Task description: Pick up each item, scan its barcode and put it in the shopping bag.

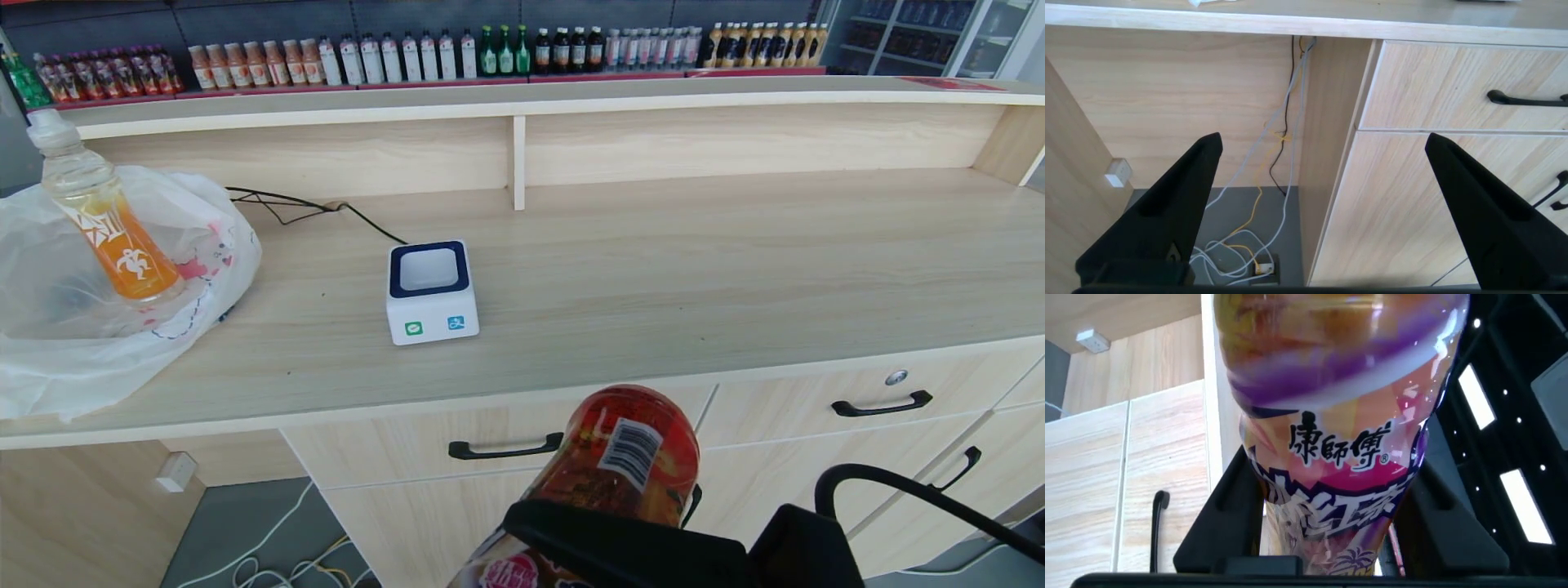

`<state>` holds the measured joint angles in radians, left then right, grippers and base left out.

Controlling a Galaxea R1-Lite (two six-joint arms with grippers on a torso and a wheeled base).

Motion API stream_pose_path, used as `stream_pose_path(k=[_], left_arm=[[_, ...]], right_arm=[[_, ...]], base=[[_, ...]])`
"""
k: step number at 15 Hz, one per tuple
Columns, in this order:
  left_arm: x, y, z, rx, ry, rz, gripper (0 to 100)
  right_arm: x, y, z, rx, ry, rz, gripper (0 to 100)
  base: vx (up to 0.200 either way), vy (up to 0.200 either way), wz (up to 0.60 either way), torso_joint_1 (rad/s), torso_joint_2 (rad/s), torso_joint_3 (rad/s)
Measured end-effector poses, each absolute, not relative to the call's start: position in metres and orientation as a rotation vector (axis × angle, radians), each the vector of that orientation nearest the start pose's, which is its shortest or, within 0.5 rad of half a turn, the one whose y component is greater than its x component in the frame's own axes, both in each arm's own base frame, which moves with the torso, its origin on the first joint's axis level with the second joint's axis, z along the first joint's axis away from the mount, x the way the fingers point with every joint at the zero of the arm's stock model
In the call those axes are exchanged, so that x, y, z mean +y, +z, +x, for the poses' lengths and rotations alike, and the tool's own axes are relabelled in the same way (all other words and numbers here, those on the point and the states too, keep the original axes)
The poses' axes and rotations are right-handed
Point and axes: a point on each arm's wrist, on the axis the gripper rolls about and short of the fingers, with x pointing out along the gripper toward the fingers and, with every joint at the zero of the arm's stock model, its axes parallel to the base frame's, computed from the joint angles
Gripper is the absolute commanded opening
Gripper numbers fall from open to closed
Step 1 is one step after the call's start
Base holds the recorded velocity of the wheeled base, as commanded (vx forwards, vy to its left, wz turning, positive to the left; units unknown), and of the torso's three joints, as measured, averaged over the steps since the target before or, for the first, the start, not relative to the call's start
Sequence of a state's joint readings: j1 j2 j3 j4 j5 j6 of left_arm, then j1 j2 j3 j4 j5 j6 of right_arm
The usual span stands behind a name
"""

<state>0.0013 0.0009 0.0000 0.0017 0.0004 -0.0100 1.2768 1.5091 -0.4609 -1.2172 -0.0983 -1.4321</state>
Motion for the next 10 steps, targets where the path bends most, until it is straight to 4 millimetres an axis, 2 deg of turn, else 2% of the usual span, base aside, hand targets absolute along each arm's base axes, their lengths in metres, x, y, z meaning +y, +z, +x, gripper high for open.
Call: stream_pose_path(k=[6, 10], left_arm=[[0.0, 0.075, -0.023, 0.002, 0.001, -0.01, 100], [0.0, 0.075, -0.023, 0.003, 0.002, -0.01, 100]], right_arm=[[0.22, 0.206, 0.077, -0.819, 0.865, -0.828, 0], [0.217, 0.204, 0.088, -0.729, 0.868, -0.738, 0]], base=[[0.0, 0.0, 0.0, 0.0, 0.0, 0.0], [0.0, 0.0, 0.0, 0.0, 0.0, 0.0]])
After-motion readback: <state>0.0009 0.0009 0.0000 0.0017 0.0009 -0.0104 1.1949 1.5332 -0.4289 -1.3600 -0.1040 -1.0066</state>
